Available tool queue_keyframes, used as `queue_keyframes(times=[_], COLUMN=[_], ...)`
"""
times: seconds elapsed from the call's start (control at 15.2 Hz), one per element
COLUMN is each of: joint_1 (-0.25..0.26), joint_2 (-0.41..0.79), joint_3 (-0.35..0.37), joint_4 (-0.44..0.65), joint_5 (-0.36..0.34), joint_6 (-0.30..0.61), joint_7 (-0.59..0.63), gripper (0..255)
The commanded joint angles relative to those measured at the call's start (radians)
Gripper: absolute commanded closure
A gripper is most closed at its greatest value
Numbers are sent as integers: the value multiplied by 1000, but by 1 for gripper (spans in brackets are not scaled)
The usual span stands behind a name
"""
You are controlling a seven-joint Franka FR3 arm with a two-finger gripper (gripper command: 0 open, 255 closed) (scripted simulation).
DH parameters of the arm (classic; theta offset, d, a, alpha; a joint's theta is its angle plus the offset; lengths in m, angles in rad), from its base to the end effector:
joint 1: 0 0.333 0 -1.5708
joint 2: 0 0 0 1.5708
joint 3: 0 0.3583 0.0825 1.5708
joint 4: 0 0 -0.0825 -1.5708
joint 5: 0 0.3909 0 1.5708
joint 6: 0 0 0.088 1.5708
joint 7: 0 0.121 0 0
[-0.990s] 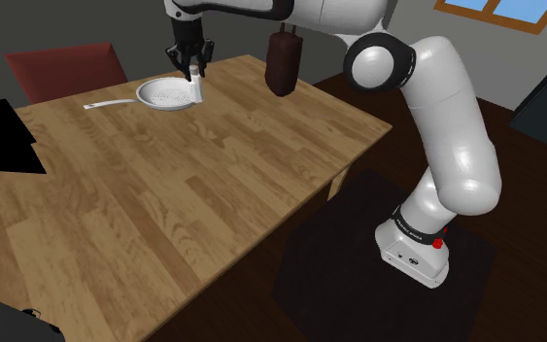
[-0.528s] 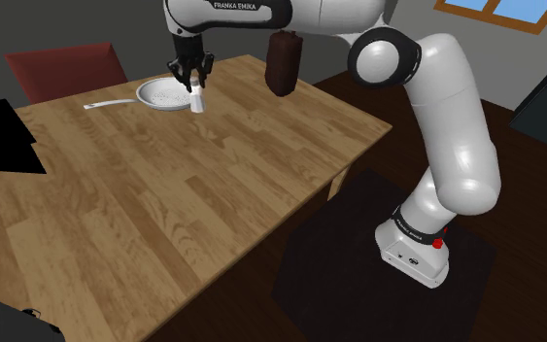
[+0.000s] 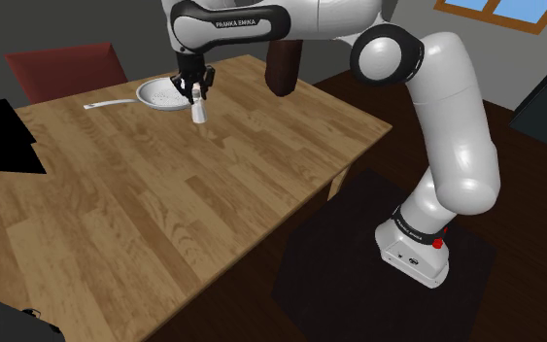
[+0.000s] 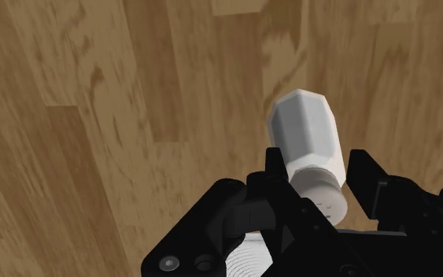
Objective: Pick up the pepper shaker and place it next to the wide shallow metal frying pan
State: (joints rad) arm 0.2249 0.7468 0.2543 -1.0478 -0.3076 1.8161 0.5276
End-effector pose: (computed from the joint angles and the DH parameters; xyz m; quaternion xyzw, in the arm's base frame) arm 0.7449 0.2771 0.4254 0.9974 -0.0243 0.0482 0.0473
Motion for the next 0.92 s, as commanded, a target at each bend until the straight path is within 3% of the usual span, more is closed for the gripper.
queue_keyframes(times=[0.0,0.33,0.79,0.86], joint_1=[-2,-7,-7,-7], joint_2=[3,11,11,11], joint_3=[-1,-3,-3,-3], joint_4=[-24,-75,-75,-75], joint_5=[-2,-7,-7,-7], joint_6=[27,84,84,84], joint_7=[5,16,16,16], gripper=[255,255,255,0])
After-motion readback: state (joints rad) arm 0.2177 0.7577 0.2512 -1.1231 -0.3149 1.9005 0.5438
